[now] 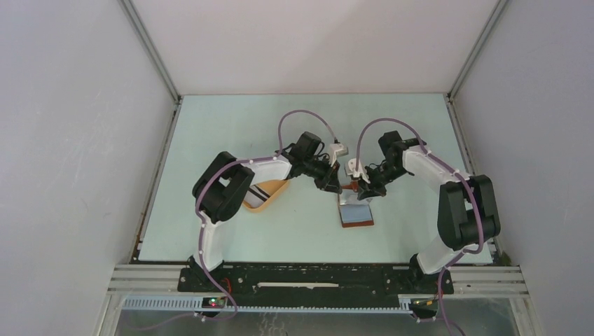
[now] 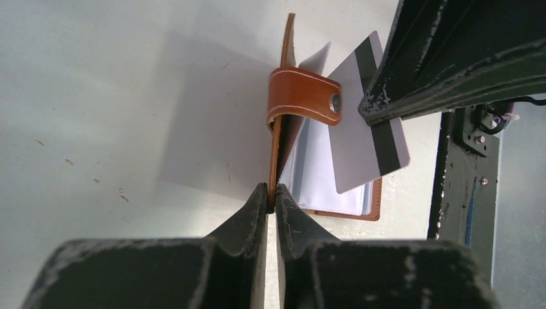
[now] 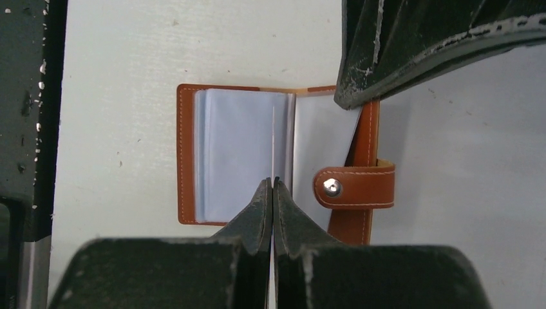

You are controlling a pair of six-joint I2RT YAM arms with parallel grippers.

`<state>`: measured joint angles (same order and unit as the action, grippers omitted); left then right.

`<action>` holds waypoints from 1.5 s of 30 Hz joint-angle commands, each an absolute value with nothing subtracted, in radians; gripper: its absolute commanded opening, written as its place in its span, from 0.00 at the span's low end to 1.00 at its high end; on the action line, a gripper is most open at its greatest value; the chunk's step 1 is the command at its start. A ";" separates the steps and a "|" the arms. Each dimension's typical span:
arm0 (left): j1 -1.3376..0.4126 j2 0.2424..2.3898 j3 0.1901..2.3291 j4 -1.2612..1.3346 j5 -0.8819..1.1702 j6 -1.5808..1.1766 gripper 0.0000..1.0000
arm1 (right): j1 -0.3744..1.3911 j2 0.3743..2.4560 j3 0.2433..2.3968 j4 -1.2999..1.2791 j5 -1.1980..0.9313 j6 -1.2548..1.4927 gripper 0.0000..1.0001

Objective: Put the credit cards into the card holder
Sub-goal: Insert the credit card into the card holder.

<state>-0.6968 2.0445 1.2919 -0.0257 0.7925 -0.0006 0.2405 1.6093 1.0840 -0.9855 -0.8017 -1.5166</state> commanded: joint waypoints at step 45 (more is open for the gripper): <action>-1.062 1.717 0.528 1.057 -0.098 -0.731 0.50 | 0.251 1.825 1.204 -0.825 -0.750 -0.606 0.00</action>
